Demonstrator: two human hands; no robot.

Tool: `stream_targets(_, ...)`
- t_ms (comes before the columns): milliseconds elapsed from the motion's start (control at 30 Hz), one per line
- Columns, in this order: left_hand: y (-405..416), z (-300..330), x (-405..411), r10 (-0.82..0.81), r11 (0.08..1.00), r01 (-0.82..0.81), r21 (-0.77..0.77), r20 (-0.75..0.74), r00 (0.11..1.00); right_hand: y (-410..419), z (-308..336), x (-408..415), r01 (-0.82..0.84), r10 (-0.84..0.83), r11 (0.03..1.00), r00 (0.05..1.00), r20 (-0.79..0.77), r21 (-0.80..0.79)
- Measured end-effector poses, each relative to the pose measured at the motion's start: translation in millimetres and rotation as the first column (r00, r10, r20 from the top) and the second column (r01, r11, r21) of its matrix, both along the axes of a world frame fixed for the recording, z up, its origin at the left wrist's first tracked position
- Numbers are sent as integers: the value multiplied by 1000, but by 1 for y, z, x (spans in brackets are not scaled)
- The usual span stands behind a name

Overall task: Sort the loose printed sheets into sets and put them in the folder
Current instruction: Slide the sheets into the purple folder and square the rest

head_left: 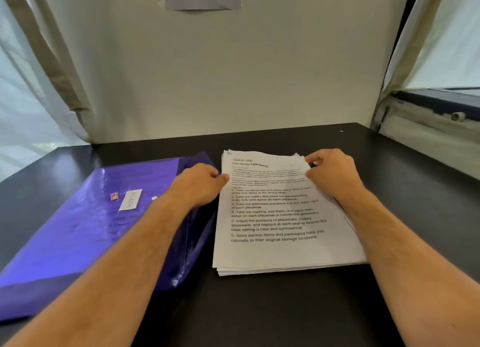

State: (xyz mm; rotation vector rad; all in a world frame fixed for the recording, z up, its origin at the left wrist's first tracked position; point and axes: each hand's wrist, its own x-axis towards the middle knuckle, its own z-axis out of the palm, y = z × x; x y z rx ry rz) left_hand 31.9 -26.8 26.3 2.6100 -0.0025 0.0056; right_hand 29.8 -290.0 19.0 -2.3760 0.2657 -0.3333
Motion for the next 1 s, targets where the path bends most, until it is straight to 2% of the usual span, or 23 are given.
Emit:
stream_targets(167,-13,-9,20,95,973,-98,-209,-23,995,-4,1,3,32,-33,992,999,8,121)
stream_targets(267,-14,-25,14,180,958,-156,-241,79,980,-5,-1,6,34,-33,985,999,-7,167)
stream_targets(367,-13,-28,11,153,941,-120,-317,81,985,-8,-2,9,37,-38,979,999,1,201)
stream_targets(533,-15,-30,8,134,942,-93,-323,107,985,-11,0,10,56,-67,871,998,5,488)
stream_targets(700,-18,-29,6,138,951,-95,-293,131,982,-9,5,6,19,-28,803,1000,7,596)
stream_targets(800,-18,-31,6,140,952,-93,-290,143,980,-11,4,5,-9,25,847,999,-23,531)
stream_targets(900,-18,-32,7,140,956,-94,-279,152,978,-10,7,2,-60,94,960,989,-115,275)
stream_targets(1000,-19,-31,7,137,956,-91,-278,152,979,-5,10,-1,-105,126,985,980,-153,140)
